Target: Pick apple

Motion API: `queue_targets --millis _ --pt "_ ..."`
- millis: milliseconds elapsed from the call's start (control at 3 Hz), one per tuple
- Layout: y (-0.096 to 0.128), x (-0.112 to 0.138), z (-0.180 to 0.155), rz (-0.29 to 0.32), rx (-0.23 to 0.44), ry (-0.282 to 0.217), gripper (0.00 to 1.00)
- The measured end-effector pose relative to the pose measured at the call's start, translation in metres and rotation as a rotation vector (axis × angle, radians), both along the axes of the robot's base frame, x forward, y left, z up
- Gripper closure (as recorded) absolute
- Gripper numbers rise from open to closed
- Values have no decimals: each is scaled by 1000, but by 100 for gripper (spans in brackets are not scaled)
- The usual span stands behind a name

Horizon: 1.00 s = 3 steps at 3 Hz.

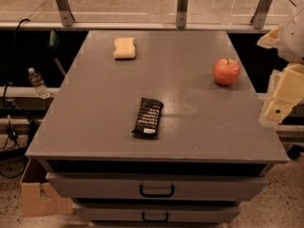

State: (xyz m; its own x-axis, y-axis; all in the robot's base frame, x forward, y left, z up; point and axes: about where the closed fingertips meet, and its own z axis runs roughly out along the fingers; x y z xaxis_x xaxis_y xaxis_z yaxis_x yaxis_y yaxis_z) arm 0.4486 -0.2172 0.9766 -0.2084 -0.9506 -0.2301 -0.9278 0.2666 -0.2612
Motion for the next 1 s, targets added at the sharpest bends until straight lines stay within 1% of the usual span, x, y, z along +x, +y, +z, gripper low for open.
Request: queue_targets --millis 333,667,1000 --pt "-8 37 -10 -35 55 -48 0" --pt "-18 84 -27 -98 113 -97 0" --pt "-29 126 -45 -170 213 -103 0"
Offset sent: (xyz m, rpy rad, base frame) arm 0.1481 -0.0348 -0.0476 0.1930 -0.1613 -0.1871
